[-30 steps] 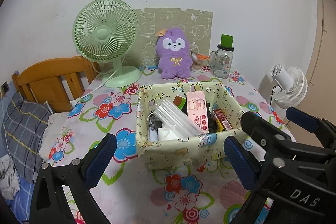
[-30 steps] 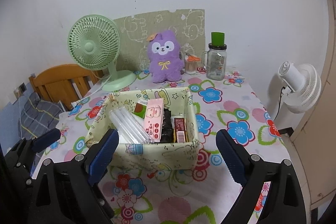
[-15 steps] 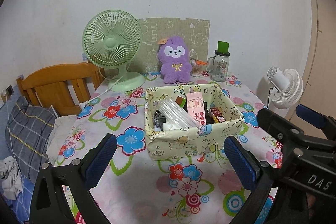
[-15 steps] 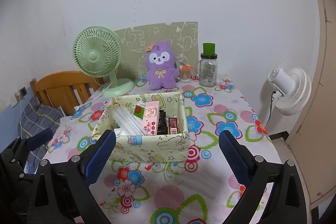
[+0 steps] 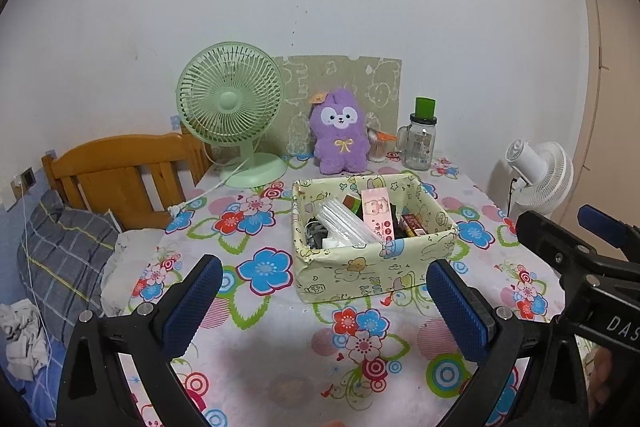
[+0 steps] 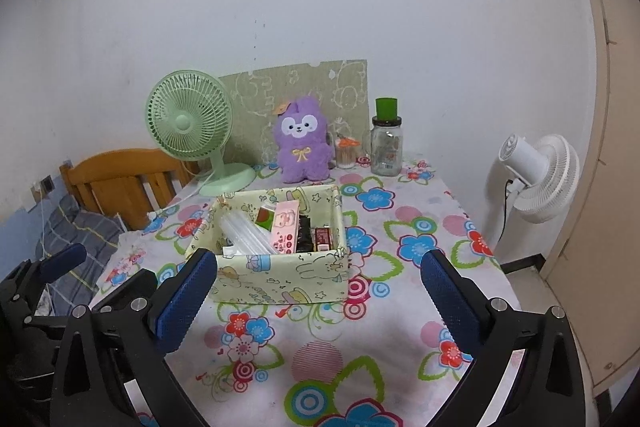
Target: Organize soft objects
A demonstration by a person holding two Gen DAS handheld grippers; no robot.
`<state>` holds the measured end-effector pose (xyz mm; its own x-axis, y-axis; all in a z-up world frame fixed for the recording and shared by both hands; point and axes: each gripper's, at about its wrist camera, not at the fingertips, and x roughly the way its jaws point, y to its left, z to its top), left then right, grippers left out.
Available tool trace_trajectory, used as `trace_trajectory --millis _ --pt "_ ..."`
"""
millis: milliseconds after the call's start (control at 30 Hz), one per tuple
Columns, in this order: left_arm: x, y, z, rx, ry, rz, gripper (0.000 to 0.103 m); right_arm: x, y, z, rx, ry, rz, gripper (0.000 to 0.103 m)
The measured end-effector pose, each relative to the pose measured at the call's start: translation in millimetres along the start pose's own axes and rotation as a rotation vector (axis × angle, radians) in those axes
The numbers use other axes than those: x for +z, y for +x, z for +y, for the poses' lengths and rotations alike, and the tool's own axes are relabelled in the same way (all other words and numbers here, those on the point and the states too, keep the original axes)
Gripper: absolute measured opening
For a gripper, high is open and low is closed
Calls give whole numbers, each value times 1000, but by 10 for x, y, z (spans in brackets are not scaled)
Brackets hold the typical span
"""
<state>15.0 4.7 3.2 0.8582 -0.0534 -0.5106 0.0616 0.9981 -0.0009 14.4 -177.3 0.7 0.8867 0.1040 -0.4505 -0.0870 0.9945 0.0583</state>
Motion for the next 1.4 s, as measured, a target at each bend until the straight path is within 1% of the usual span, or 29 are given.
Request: trace_trajectory --millis 200,533,1400 --pt "-4 -103 4 3 -5 -21 103 -14 -107 -33 -13 8 -23 103" --pt "-6 -174 6 8 -7 -33 103 -23 -184 -62 -15 20 -38 103" --pt "-6 -248 18 8 -10 -53 103 -9 -239 -69 -20 9 -40 103"
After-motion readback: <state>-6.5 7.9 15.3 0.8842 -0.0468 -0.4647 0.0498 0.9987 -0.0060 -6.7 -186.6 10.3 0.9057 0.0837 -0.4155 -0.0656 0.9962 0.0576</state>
